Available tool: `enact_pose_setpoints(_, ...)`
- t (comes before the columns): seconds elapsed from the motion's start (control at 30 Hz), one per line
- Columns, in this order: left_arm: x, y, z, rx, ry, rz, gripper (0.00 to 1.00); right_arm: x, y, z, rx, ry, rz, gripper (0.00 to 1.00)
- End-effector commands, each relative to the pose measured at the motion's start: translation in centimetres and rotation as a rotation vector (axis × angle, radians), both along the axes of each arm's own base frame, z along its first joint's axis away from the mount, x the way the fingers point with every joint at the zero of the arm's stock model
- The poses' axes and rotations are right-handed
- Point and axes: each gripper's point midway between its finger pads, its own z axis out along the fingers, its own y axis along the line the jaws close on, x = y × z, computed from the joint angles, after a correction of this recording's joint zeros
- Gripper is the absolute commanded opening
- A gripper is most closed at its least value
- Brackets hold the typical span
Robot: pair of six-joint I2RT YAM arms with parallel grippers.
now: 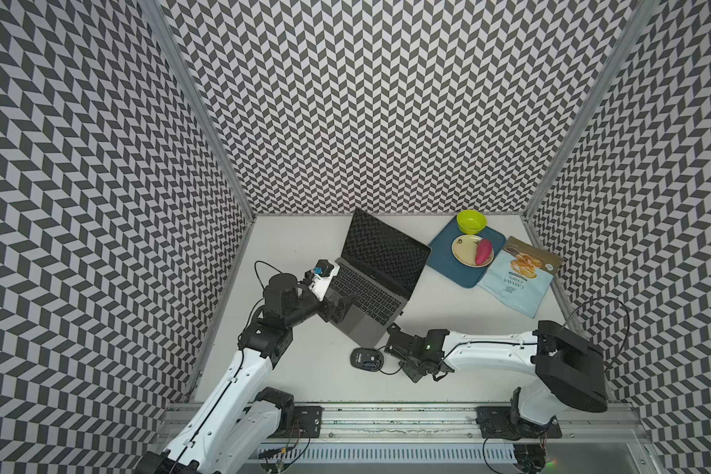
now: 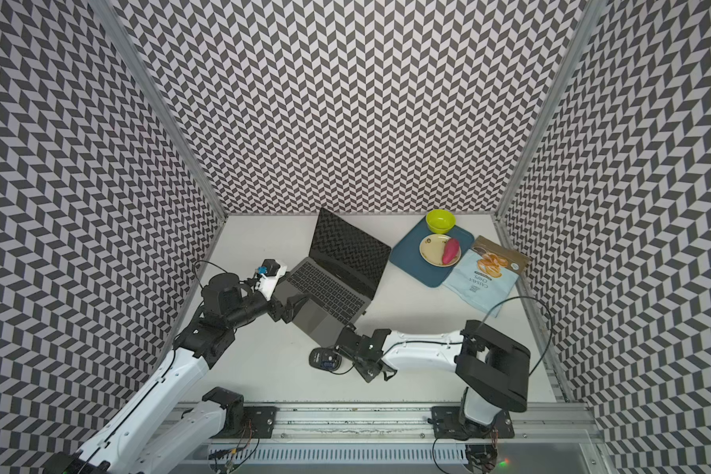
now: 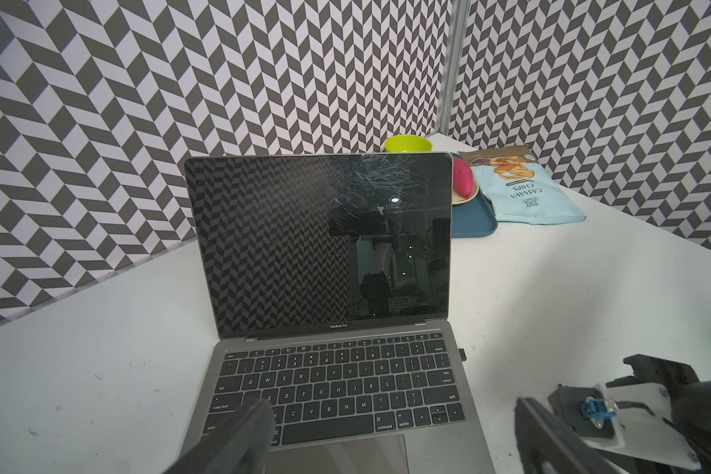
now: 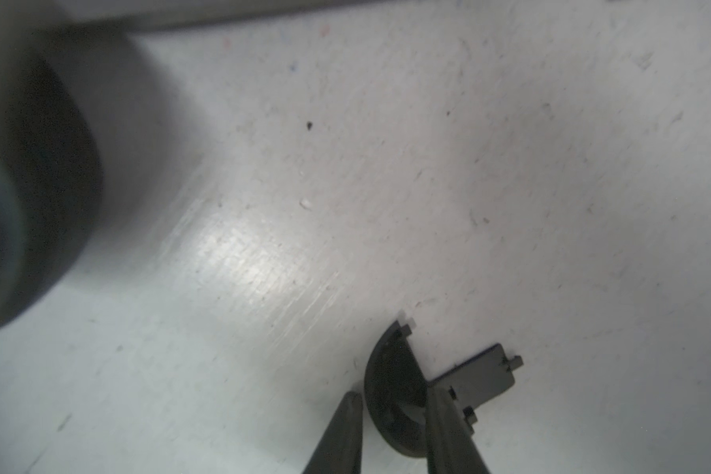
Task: Insert the wireless mouse receiver into the laptop
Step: Pick up the lid from the center of the board.
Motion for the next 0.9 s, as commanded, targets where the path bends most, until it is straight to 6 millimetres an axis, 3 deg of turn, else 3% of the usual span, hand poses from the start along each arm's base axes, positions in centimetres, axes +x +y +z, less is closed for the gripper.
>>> enact_pose_setpoints(0.0,-0.2,0.1,-0.1,0.014,-0.018,0.004,0.97,0.5,-0.1,-0.2,-0.028,-0.029,-0.021,0.17)
enact_pose_setpoints(0.2,-0.5,0.6,-0.4,0.075,-0.045,0.041,0.96,1.1,0.1,0.1,-0.018,-0.064,-0.037,0.00)
enact_pose_setpoints(0.3,-1.5,0.3,-0.1,0.110,-0.081,0.014,1.00,1.6,0.6,1.1,0.024,-0.089,-0.051,0.00)
enact_pose_setpoints(0.4,-3.0,-0.4,-0.8,0.144,-0.080,-0.046,1.00,2.0,1.4,3.4,0.116,-0.110,-0.071,0.00)
enact_pose_setpoints(0.53,-5.8,-1.6,-3.5,0.235,-0.035,-0.162,1.00,2.6,1.8,7.2,0.311,-0.077,-0.118,0.00)
enact_pose_setpoints(0.7,-9.3,-1.5,-8.1,0.474,-0.051,-0.340,1.00,3.3,0.6,10.8,0.572,0.032,-0.171,0.00)
enact_pose_setpoints(0.87,-12.4,-2.9,-11.7,0.553,-0.022,-0.533,1.00,3.2,0.0,14.1,0.789,0.111,-0.156,0.00)
